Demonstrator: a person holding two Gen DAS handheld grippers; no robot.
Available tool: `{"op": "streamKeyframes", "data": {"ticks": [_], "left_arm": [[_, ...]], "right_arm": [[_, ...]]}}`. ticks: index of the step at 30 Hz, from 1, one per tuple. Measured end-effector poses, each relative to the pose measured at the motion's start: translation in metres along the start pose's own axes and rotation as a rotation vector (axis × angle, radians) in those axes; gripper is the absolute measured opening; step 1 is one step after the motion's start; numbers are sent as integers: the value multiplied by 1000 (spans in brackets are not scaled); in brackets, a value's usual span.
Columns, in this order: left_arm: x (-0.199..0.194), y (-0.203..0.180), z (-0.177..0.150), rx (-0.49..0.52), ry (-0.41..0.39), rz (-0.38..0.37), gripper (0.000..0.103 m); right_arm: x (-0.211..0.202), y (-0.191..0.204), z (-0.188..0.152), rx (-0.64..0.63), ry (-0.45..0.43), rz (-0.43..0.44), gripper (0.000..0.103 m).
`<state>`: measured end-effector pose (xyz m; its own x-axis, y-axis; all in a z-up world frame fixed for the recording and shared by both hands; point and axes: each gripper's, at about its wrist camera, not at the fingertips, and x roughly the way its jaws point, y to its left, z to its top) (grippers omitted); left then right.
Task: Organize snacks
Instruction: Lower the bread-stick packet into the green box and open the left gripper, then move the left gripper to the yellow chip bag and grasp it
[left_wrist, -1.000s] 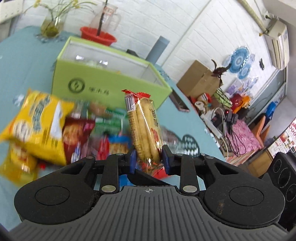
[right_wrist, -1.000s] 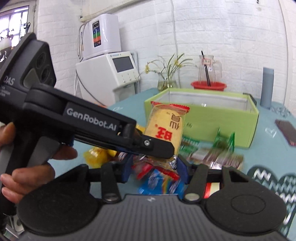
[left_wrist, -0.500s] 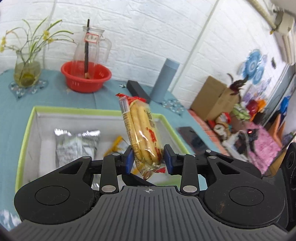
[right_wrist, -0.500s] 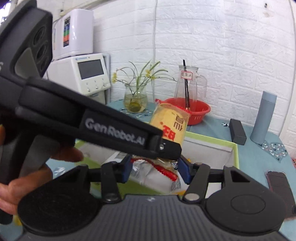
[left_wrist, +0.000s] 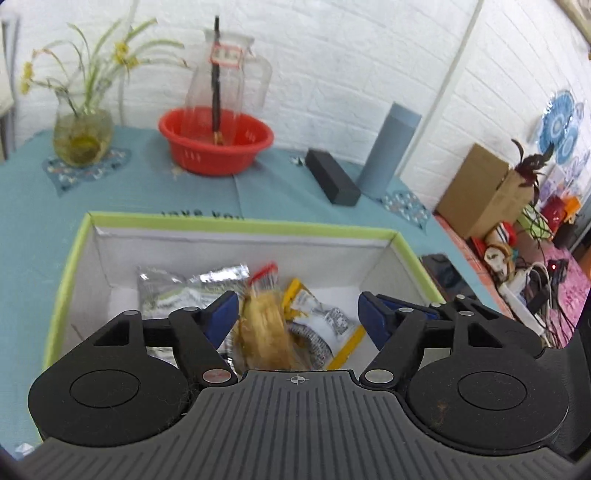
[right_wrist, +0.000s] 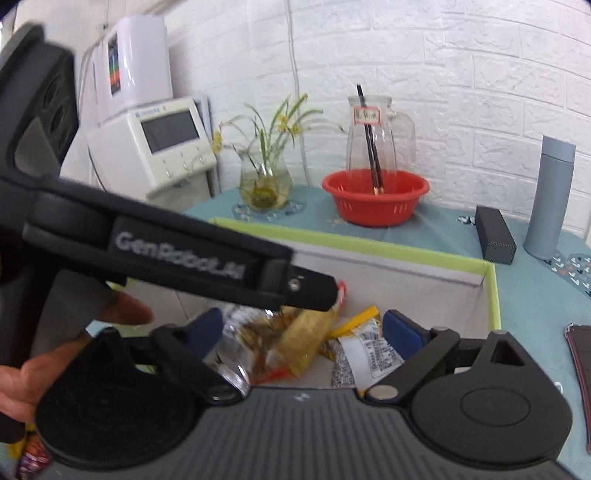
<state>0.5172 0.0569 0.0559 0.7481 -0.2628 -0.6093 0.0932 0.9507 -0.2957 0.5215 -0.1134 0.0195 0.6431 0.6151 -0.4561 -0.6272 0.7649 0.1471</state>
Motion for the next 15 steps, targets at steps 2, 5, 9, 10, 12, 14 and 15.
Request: {"op": "streamKeyframes", "data": {"ticks": [2, 5, 9, 10, 12, 14, 15], "left_arm": [[-18, 0, 1, 3, -29, 13, 59], [-53, 6, -3, 1, -74, 42, 63], [-112, 26, -20, -21, -158, 103, 68], [-128, 33, -27, -39, -179, 123, 71], [-158, 48, -48, -81, -227, 162, 72], [-187, 63, -75, -128, -278, 194, 73], [-200, 71, -91, -152, -299, 203, 73]], "right_arm": [[-9, 1, 4, -4, -28, 8, 94], [-21, 9, 8, -19, -62, 22, 94], [-30, 24, 14, -37, -83, 67, 94], [-32, 31, 14, -52, -85, 80, 94], [-36, 49, 14, -87, -94, 108, 94], [-36, 69, 11, -128, -88, 154, 94], [-36, 79, 9, -144, -76, 187, 94]]}}
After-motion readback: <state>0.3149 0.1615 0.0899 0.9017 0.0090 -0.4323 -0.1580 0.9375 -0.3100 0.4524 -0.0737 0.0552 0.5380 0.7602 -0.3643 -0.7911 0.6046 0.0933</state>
